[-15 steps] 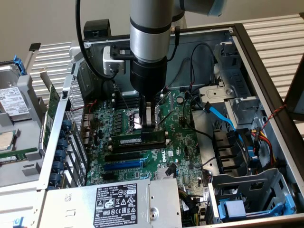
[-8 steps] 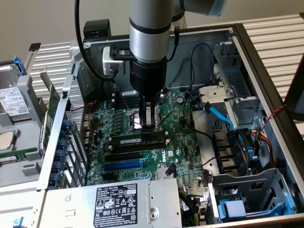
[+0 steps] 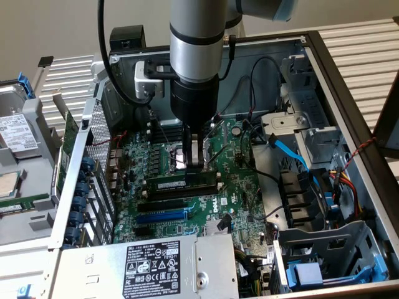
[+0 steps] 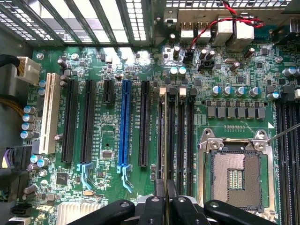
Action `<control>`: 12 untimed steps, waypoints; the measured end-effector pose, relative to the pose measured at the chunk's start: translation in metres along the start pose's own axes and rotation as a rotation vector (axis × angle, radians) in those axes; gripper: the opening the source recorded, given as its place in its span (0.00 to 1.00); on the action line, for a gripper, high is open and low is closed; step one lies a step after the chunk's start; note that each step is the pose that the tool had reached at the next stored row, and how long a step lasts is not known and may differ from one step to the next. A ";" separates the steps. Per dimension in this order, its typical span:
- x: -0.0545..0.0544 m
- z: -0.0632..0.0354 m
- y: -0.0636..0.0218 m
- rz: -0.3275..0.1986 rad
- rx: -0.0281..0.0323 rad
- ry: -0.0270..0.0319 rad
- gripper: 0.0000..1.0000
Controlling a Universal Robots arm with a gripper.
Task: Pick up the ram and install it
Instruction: 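Insert the ram into the slot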
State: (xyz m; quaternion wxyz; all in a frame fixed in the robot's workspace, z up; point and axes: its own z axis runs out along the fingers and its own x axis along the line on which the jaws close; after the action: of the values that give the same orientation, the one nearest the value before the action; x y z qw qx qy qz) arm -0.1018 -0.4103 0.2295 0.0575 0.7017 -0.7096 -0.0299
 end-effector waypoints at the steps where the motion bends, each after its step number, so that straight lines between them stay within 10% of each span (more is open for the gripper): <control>1: 0.000 0.0000 0.0000 0.000 0.0000 0.0000 0.13; 12: 0.001 0.0000 0.0000 0.000 0.0000 -0.0001 0.13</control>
State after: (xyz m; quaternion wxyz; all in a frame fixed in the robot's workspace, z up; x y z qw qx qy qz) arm -0.1018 -0.4116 0.2295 0.0575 0.7017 -0.7096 -0.0299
